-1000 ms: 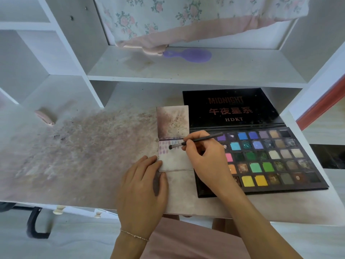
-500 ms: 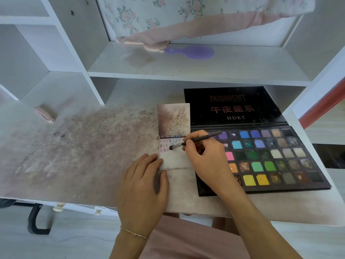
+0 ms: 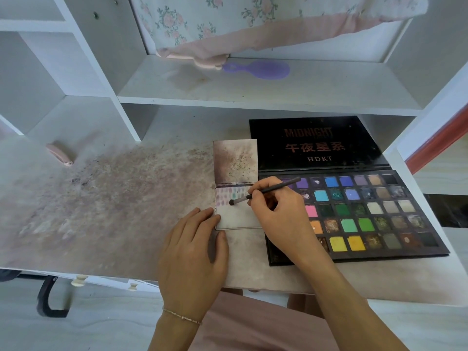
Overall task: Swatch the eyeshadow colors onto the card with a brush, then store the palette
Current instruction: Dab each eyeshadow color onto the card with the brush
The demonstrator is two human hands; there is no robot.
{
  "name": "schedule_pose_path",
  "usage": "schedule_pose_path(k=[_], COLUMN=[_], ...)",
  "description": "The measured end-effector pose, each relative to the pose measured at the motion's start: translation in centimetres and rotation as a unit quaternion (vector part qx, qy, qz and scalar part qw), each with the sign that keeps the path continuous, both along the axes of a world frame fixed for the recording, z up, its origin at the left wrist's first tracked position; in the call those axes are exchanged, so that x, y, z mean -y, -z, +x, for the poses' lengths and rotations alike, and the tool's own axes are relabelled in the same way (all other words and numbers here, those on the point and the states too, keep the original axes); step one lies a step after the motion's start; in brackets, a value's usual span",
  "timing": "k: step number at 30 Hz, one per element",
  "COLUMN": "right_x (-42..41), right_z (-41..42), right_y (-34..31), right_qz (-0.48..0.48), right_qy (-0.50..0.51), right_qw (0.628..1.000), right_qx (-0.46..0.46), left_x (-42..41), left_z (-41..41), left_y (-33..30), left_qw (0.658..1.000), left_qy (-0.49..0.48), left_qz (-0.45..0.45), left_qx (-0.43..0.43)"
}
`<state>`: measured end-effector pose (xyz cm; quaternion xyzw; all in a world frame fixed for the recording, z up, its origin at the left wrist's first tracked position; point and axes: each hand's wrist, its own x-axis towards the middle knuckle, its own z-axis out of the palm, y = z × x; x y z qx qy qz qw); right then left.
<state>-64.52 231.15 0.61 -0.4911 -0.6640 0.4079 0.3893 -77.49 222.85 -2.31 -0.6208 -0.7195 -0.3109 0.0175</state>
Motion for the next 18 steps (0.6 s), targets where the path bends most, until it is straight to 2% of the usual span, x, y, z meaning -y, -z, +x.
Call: schedule_pose_path(k=[18], right_x=[-0.09], right_z=[-0.01], right_y=[0.01], right_qz=[0.005], right_qy=[0.000], right_qw=[1.000], right_qx=[-0.003], left_x=[0.00], left_z=[0.07], left_y=[-0.02], left_qw=[1.000], left_qy=[-0.002], left_qz=[0.008], left_qx=[0.003])
